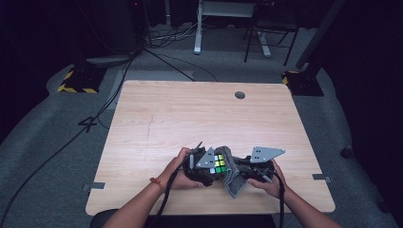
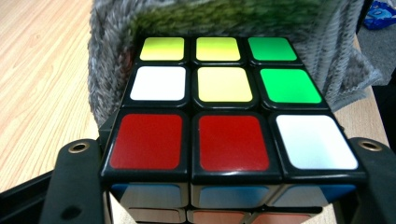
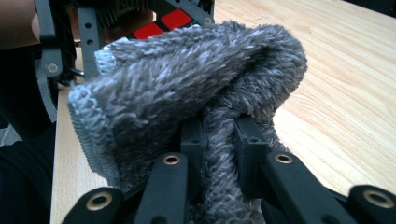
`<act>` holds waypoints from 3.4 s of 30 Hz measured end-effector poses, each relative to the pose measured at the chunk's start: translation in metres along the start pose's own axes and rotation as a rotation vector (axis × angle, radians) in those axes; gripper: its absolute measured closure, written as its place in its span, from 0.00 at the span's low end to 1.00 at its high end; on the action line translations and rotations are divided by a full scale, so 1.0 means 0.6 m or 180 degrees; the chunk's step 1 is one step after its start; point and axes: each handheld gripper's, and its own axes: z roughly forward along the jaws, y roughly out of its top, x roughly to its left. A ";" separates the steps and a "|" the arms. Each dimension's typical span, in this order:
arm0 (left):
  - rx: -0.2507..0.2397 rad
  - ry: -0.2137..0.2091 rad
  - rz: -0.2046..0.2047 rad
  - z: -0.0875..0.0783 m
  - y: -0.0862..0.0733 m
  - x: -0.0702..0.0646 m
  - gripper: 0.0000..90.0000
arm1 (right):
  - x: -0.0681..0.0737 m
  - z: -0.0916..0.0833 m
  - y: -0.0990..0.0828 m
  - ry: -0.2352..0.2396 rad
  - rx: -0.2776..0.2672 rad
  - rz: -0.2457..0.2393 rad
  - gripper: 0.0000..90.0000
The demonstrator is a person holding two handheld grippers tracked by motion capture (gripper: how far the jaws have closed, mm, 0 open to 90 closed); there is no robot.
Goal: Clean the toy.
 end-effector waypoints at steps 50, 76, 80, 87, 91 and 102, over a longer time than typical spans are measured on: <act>0.0145 -0.0229 -0.0061 0.008 -0.001 0.005 0.36 | 0.027 0.026 -0.010 -0.0351 0.0319 -0.0329 0.87; -0.0020 -0.0171 -0.0148 -0.006 0.000 0.011 0.37 | 0.005 0.038 -0.036 -0.0214 0.0635 -0.0203 0.87; 0.0057 -0.0167 -0.0083 -0.001 0.000 0.006 0.37 | 0.012 0.030 -0.020 -0.0216 0.0482 -0.0223 0.87; 0.0301 -0.0109 0.0051 0.016 0.002 -0.004 0.37 | 0.030 0.014 0.005 -0.0309 0.0247 -0.0408 0.87; 0.0095 -0.0153 0.0044 0.003 0.006 -0.004 0.37 | 0.017 0.018 -0.004 -0.0268 0.0312 -0.0281 0.87; -0.0141 -0.0061 0.0128 -0.013 0.012 -0.008 0.37 | 0.007 0.033 -0.022 -0.0087 0.0443 -0.0072 0.87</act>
